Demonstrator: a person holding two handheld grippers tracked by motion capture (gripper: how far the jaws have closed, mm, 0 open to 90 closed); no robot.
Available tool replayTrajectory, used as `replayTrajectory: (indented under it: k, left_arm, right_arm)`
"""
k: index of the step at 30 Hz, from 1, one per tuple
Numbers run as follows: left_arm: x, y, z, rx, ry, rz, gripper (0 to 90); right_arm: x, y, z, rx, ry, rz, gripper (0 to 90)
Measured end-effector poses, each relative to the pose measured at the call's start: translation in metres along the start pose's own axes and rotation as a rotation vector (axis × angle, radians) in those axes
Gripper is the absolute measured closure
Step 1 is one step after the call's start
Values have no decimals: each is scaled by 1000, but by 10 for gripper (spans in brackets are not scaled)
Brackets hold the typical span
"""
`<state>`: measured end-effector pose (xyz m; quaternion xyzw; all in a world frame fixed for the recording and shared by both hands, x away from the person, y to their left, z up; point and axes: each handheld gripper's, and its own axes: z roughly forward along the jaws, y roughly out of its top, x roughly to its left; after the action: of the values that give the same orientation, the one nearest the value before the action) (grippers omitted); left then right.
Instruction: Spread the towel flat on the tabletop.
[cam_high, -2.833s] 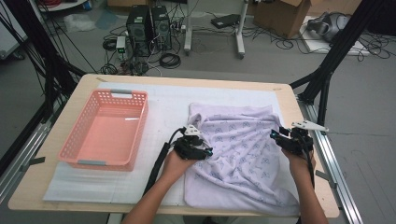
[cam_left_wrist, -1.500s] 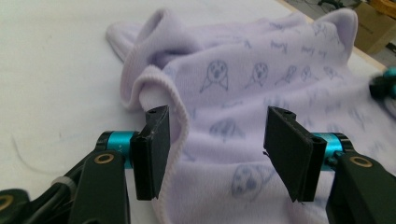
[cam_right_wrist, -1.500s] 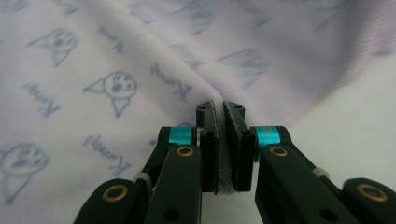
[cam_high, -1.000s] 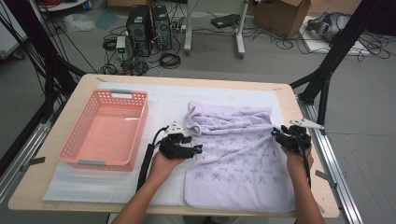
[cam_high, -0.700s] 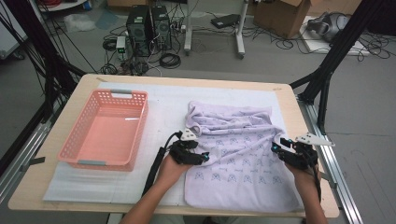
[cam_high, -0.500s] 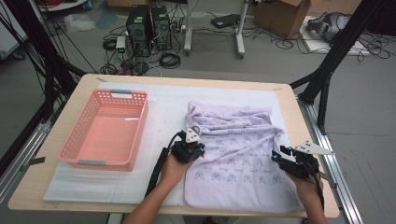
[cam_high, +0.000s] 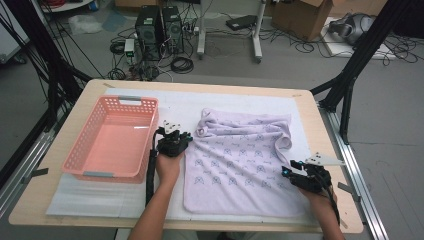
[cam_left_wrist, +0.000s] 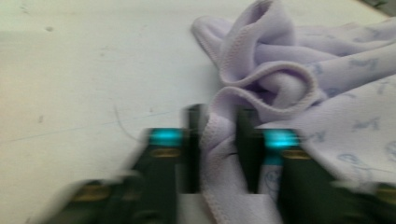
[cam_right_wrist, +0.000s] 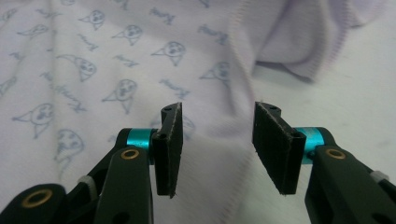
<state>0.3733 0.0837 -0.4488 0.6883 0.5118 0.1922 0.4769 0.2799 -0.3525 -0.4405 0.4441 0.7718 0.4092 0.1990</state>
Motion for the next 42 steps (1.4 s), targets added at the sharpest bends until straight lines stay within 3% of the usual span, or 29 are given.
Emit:
replayTrajectory:
  k: [2,5,8,10,11,12,13,16,18,20,25,28,31,42]
  left_arm:
    - [-2,-1,-4,2,-58,-6,543]
    - [-8,-7,-12,13,-115,29,462]
    - [-14,-13,-21,53,-160,80,410]
    - [-16,-18,-28,62,-173,103,412]
    - [-16,-21,-33,70,-185,107,412]
    - [-16,-24,-35,74,-193,107,412]
    - [-15,-26,-38,82,-203,110,411]
    - [-15,-32,-48,91,-238,114,408]
    - [-17,-37,-54,112,-268,129,409]
    - [-19,-40,-60,128,-293,152,420]
    - [-23,-44,-65,135,-306,157,414]
    - [-25,-46,-66,141,-310,146,413]
    - [-28,-49,-67,168,-317,144,417]
    - [-32,-61,-85,197,-344,131,418]
  right_arm:
    - [4,2,6,10,3,-20,519]
    - [9,5,14,32,-1,-46,519]
    - [13,4,20,79,-37,-75,539]
    - [12,4,21,85,-35,-82,637]
    - [11,5,20,90,-31,-83,784]
    - [11,6,18,99,-78,-111,863]
    - [10,6,18,97,-109,-123,871]
    - [4,2,18,68,-199,-77,867]
    - [4,0,18,54,-213,-56,768]
    - [6,-1,16,52,-195,-46,639]
    - [9,-5,-3,23,-145,-40,574]
    - [8,-7,-14,1,-108,-21,575]
    - [9,-15,-20,13,-93,-3,578]
    - [19,-34,-44,41,-119,6,577]
